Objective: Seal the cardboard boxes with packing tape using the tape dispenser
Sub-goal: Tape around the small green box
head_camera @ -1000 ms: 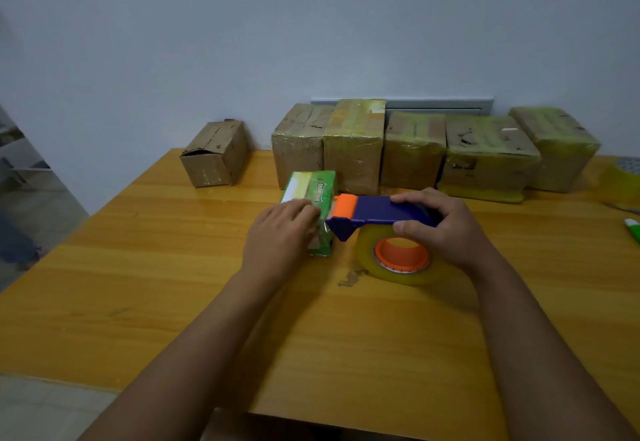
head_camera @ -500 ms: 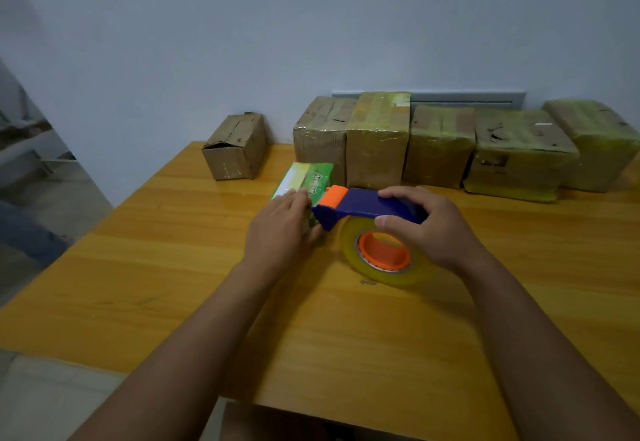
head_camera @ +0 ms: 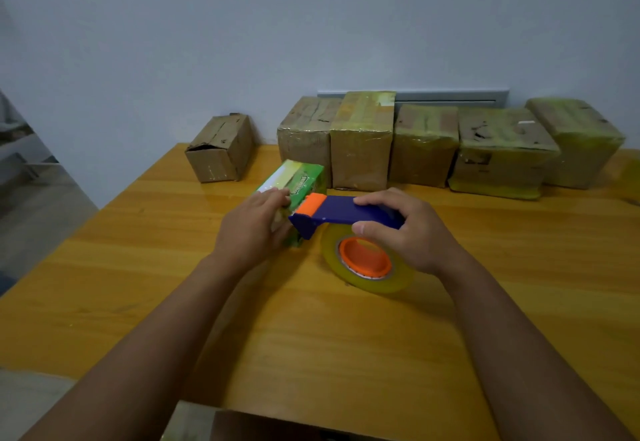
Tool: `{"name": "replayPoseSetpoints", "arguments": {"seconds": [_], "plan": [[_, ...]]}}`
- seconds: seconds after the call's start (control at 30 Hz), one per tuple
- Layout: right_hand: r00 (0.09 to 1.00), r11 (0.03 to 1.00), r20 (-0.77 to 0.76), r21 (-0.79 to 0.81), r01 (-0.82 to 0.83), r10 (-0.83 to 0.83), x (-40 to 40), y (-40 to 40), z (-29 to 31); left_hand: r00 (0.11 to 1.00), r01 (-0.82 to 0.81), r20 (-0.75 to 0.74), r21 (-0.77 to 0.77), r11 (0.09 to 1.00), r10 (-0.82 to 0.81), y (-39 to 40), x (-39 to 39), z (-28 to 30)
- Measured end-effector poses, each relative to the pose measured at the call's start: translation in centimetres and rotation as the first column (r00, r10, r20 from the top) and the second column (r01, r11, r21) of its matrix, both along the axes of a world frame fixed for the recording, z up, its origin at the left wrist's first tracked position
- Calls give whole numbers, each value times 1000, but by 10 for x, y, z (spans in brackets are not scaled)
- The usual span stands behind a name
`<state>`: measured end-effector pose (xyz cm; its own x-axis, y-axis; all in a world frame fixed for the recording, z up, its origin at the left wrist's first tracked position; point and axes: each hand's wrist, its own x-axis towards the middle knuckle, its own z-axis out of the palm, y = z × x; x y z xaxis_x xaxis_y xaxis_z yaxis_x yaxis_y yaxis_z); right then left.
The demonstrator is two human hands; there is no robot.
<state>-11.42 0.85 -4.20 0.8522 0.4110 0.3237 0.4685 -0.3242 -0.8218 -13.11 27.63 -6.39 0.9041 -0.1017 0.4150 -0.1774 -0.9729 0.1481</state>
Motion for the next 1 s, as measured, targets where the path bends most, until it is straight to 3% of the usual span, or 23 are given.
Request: {"name": "replayPoseSetpoints", "arguments": {"seconds": [0.4, 0.63, 0.77, 0.87, 1.0], "plan": [[1000, 997, 7, -80, 11, -11, -4, 3, 7, 999, 0, -37, -76, 997, -2, 1, -2, 3], [999, 985, -35, -170, -36, 31, 11, 11, 22, 992, 17, -121, -37, 999, -21, 8, -2, 6], [999, 955, -17, -292, -45, 42, 21, 23, 40, 969, 54, -240, -16, 998, -56, 14, -3, 17], [995, 844, 19, -531, -74, 99, 19, 36, 43, 958, 50, -282, -28, 998, -56, 17, -2, 21], [998, 906, 59, -424, -3, 31, 12, 31, 33, 958, 52, -276, -119, 992, -83, 20, -1, 18]]}}
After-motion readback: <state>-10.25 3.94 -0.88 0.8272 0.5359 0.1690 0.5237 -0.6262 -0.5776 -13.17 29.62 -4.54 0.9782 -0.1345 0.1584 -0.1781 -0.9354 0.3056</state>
